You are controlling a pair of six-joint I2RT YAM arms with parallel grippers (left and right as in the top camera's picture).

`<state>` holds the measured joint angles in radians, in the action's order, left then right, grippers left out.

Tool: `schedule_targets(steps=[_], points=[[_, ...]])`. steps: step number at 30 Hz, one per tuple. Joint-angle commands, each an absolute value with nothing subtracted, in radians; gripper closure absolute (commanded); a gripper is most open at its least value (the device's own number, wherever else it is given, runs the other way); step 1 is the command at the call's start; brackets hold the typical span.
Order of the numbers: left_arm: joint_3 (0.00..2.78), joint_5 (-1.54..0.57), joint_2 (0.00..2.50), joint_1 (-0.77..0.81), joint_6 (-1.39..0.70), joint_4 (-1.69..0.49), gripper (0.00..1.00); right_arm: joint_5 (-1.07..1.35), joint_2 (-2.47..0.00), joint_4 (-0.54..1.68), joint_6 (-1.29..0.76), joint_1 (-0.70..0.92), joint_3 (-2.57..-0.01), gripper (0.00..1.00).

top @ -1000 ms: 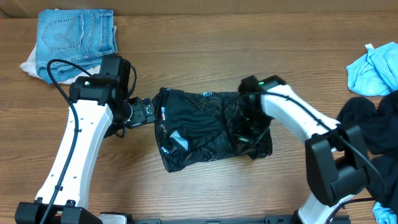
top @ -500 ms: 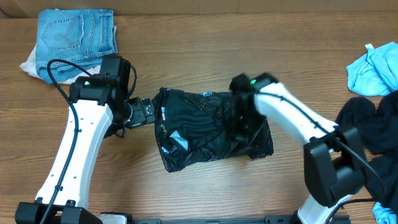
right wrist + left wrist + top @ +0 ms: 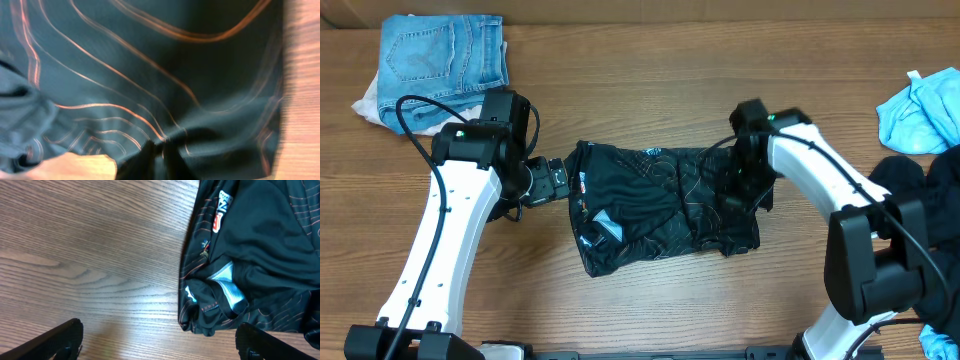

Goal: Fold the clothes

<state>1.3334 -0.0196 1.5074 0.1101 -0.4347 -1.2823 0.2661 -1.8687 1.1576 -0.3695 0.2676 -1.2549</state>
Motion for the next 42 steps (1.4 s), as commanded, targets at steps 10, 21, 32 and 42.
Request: schedule_targets(steps=[10, 21, 32, 42], points=[[1.336, -0.028, 1.507, 0.114, -0.415, -1.276, 0.0, 0.466, -1.865, 1.063, -0.389, 0.401, -1.052, 0.95], [1.336, -0.027, 1.507, 0.114, -0.415, -1.285, 0.0, 0.41, -1.864, 1.144, -0.411, 0.355, -1.292, 0.95], [1.336, -0.027, 1.507, 0.114, -0.415, -1.283, 0.0, 0.405, -1.88, 0.937, -0.369, 0.258, -1.425, 0.7], [1.336, -0.027, 1.507, 0.114, -0.415, -1.282, 0.0, 0.484, -2.018, 0.826, -0.378, 0.281, -1.423, 0.68]])
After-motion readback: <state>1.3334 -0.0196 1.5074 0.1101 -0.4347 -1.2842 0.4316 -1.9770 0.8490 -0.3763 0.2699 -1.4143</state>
